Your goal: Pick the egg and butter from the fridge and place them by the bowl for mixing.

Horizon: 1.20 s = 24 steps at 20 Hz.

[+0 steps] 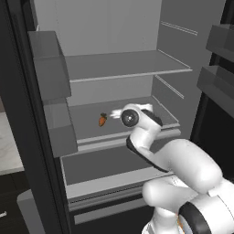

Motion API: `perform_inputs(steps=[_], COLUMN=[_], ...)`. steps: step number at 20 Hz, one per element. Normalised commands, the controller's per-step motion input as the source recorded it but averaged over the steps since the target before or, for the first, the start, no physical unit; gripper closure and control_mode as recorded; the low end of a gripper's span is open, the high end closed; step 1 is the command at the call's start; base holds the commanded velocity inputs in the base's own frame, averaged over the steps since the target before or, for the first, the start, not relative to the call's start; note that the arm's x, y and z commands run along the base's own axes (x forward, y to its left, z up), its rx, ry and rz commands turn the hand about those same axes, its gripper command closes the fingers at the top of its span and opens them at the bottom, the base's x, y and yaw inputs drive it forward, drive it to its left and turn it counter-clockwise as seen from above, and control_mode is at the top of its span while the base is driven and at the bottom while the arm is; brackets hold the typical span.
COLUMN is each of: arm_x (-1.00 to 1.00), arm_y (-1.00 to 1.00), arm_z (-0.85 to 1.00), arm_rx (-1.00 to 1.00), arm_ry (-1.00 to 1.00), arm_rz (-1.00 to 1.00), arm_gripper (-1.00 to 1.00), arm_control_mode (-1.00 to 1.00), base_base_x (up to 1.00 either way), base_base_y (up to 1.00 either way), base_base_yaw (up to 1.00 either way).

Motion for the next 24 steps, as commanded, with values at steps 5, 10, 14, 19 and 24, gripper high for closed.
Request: perform_inputs(steps=[5, 10, 14, 19, 24], arm_x=[-1.00, -1.00, -1.00, -1.00, -0.92], arm_y=[0.11, 0.08, 0.15, 0.07, 0.00], arm_z=[1.00, 0.68, 0.10, 0.07, 0.97], arm_rx=[0.18, 0.17, 0.06, 0.11, 0.22], arm_ry=[0.11, 0.23, 0.20, 0.23, 0.00], arm_rz=[-0.13, -0.06, 0.00, 0.00, 0.01], arm_gripper=[1.00, 1.00, 1.00, 1.00, 1.00], arm_control_mode=[-1.00, -1.00, -1.00, -1.00, -1.00], base_base_x=[0.00, 0.00, 0.00, 0.00, 0.00], base_base_y=[0.00, 0.00, 0.00, 0.00, 0.00], base_base_yaw=[0.00, 0.00, 0.00, 0.00, 0.00])
